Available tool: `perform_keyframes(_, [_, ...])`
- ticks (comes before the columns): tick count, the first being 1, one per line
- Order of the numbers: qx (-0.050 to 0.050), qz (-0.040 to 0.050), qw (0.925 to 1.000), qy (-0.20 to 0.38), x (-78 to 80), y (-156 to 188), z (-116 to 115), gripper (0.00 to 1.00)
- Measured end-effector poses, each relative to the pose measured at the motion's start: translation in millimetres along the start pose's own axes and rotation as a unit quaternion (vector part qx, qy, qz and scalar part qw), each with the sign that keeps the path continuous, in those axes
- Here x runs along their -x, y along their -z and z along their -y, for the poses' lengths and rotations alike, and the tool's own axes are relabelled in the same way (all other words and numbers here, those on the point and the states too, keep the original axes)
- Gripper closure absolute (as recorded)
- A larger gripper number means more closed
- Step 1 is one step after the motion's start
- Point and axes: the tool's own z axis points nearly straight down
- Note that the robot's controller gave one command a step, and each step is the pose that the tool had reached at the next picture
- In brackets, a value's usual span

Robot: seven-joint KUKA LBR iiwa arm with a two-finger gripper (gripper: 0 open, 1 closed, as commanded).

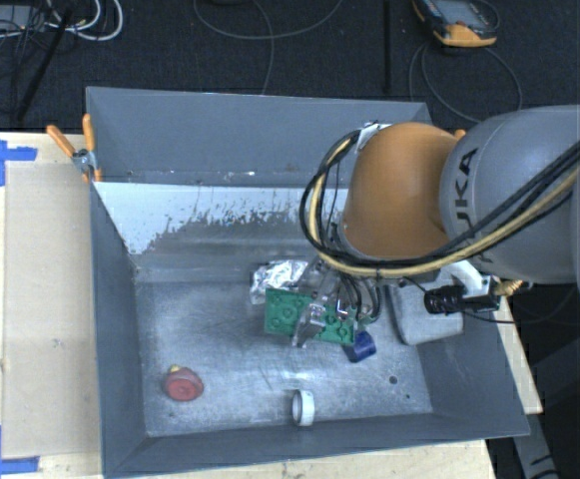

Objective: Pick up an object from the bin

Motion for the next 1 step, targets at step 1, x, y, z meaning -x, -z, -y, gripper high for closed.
perform_keyframes(1, [-0.002,-0.0034,1.0,0.002,0.0,-0.6,-0.1,1.0])
